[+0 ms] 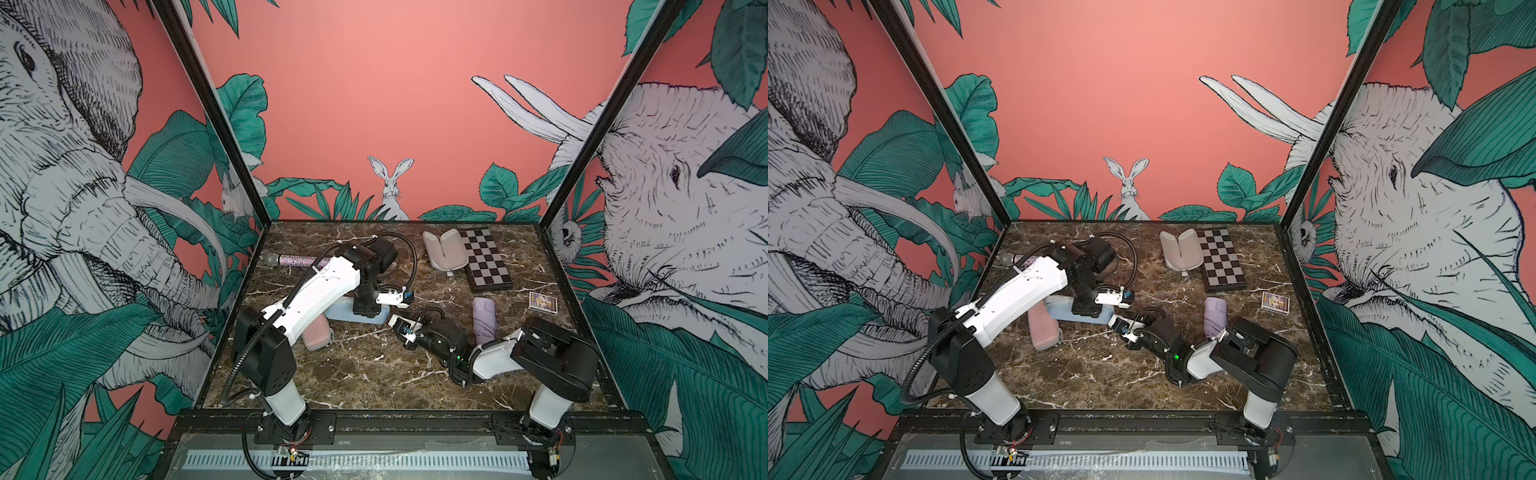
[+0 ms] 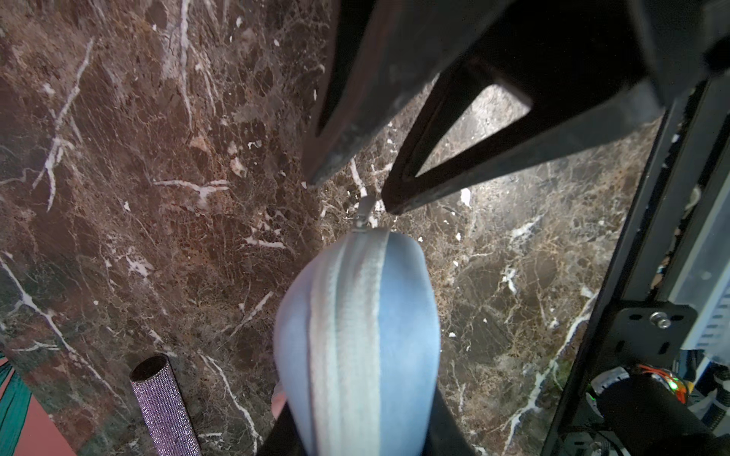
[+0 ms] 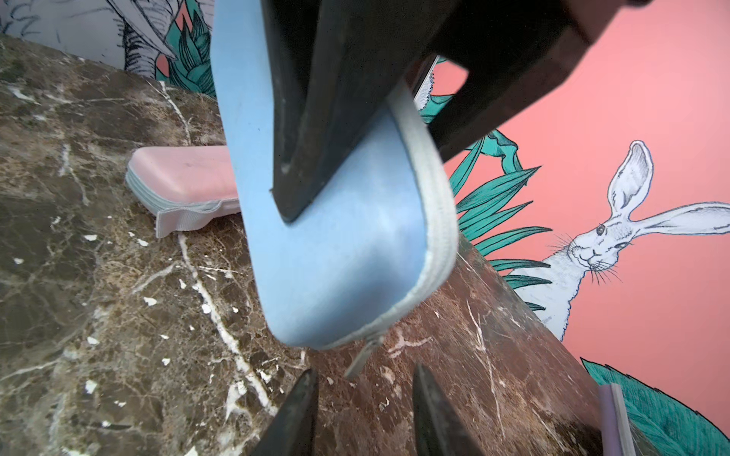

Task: Put umbrellas into zippered umbrella sleeves
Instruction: Zip the zipper on the umbrella sleeve.

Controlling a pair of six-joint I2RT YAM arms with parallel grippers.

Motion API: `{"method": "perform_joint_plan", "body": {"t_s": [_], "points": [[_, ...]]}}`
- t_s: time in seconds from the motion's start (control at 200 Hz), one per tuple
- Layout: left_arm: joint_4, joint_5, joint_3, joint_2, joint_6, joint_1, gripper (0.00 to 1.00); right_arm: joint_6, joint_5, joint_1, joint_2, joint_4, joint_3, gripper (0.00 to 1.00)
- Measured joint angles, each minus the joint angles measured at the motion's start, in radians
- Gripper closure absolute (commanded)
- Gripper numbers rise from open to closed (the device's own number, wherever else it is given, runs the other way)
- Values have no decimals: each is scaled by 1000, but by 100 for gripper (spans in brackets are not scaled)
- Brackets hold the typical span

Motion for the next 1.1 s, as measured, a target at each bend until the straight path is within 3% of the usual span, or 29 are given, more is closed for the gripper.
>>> {"method": "perform_joint_plan", "body": {"t_s": [0.445,0.885,1.1], "points": [[-23,25,2,0,-22,0,100,-23,123,39,44,-3,61,69],[-22,28,3,0,-26,0,100,-38,164,55,51,-5,74,85],[-21,27,3,0,-28,0,100,-37,168,62,51,-6,74,100]]}}
